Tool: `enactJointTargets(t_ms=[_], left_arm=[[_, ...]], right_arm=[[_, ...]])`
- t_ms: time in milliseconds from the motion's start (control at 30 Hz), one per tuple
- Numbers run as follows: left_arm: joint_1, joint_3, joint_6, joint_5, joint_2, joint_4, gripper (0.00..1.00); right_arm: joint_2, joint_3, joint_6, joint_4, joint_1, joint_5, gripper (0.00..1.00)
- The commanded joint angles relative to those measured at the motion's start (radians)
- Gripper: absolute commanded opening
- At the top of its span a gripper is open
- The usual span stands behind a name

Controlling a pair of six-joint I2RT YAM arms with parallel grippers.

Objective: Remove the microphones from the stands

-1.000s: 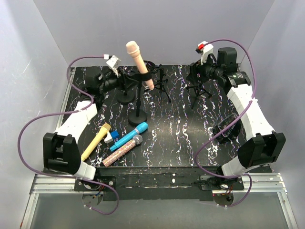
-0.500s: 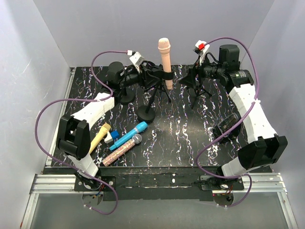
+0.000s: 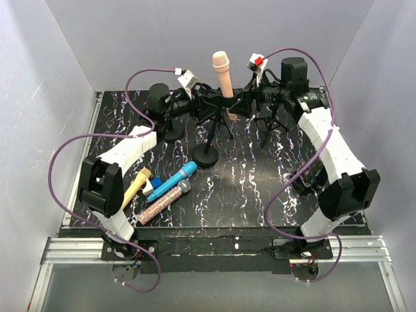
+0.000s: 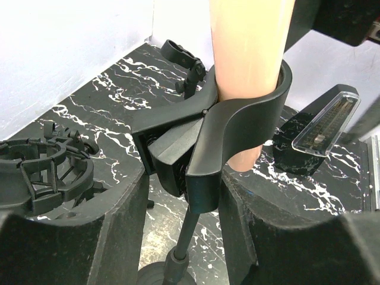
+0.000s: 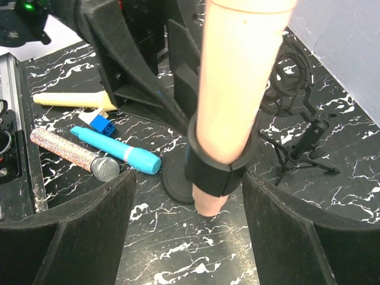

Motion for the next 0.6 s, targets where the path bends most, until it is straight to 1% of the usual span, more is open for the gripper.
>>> enactJointTargets(t_ms=[0,100,167,200,267,333,400,467,567], left_arm=[[-0.006,0.027,0.057,0.015,-0.097,-0.034,0.33],[-0.006,0.023,0.102,0.012,-0.126,-0.106,0.36],[-0.006,0.023,0.125,0.003,-0.147,-0.153,0.37],[-0.006,0.018,0.136,-0.005,-0.157,-0.172,0.38],[-0.006,0.023,0.16,-0.017,-0.175,-0.224,0.42],[-0.005,0.038,0.225,-0.039,-0.201,-0.304,0.48],[0.006,0.065,0.277,-0.07,-0.236,-0.419,0.56],[0.029,0.075,0.312,-0.077,-0.275,-0.488,0.67],[0.064,0.066,0.332,-0.053,-0.325,-0.539,0.79]], right_arm=[[0.035,0.044,0.03,0.132,0.014,0.004,0.79],[0.071,0.05,0.036,0.201,0.032,0.003,0.77],[0.105,0.072,0.033,0.226,0.051,-0.014,0.73],[0.119,0.084,0.033,0.23,0.06,-0.026,0.69],[0.147,0.108,0.024,0.227,0.078,-0.057,0.56],[0.167,0.128,-0.005,0.203,0.092,-0.089,0.43],[0.168,0.136,-0.046,0.168,0.098,-0.105,0.34],[0.162,0.13,-0.08,0.143,0.102,-0.117,0.31],[0.15,0.118,-0.172,0.097,0.1,-0.143,0.31]])
